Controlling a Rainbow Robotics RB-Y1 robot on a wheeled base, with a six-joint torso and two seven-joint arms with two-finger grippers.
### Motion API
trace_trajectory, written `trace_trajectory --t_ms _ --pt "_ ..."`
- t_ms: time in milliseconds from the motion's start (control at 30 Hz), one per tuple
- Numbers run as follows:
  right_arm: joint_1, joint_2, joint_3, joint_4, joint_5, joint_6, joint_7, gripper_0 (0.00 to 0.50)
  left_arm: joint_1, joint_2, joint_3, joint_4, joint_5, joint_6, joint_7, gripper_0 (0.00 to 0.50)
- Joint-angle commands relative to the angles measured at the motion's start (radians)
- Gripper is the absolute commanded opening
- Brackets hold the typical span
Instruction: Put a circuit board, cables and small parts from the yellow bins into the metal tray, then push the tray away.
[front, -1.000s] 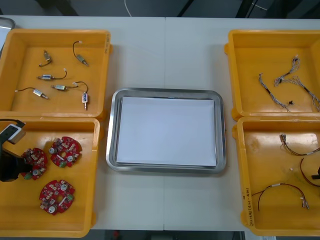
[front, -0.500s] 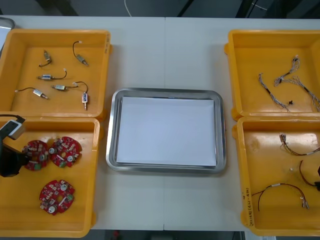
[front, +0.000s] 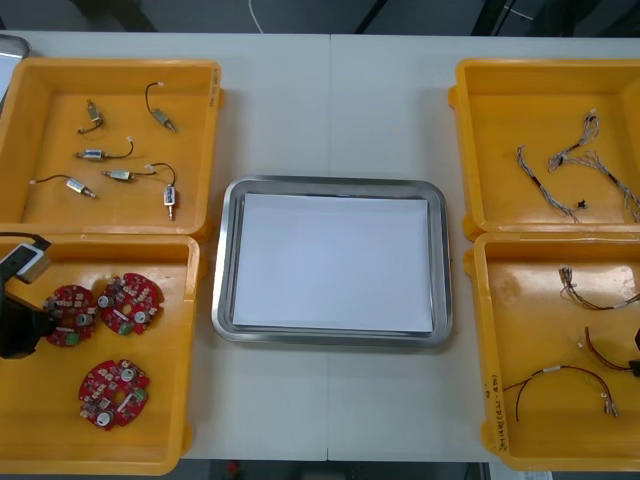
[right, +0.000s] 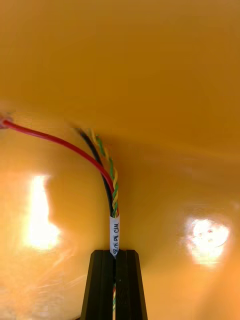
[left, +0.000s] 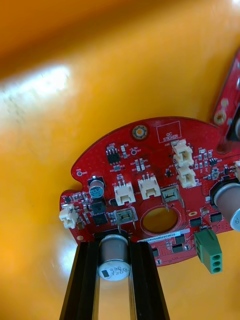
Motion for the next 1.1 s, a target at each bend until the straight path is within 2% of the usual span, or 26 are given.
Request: trace_trajectory --t_ms 33,167,367,533,700,933,1100 --pt "0.026 -0.045 0.007 -0.057 0.002 0.013 0.017 0.000 -0.018 0.043 0.084 -0.038 0.019 0.088 -0.026 0.000" --pt "0.025 -0.073 -0.013 -0.104 -0.008 0.062 0.031 0.000 -0.018 0.043 0.134 -0.058 0.030 0.155 -0.026 0.000" --pt "-0.001 -0.113 -0.053 -0.203 -0.024 0.222 0.060 0.000 -0.018 0.040 0.216 -0.098 0.042 0.244 -0.013 0.000" --pt "-0.023 -0.169 -0.065 -0.312 -0.050 0.375 0.087 0.000 -0.019 0.040 0.282 -0.152 0.051 0.327 0.004 0.002" --pt "-0.041 -0.229 -0.100 -0.410 -0.154 0.493 0.117 0.000 -0.042 0.040 0.322 -0.184 0.061 0.404 0.024 0.001" --pt "-0.069 -0.292 -0.169 -0.497 -0.306 0.493 0.256 0.000 -0.144 -0.007 0.351 -0.209 0.053 0.557 0.065 0.002" --pt "-0.076 -0.352 -0.182 -0.542 -0.393 0.493 0.373 0.000 -0.208 -0.023 0.349 -0.255 0.045 0.637 0.162 0.001"
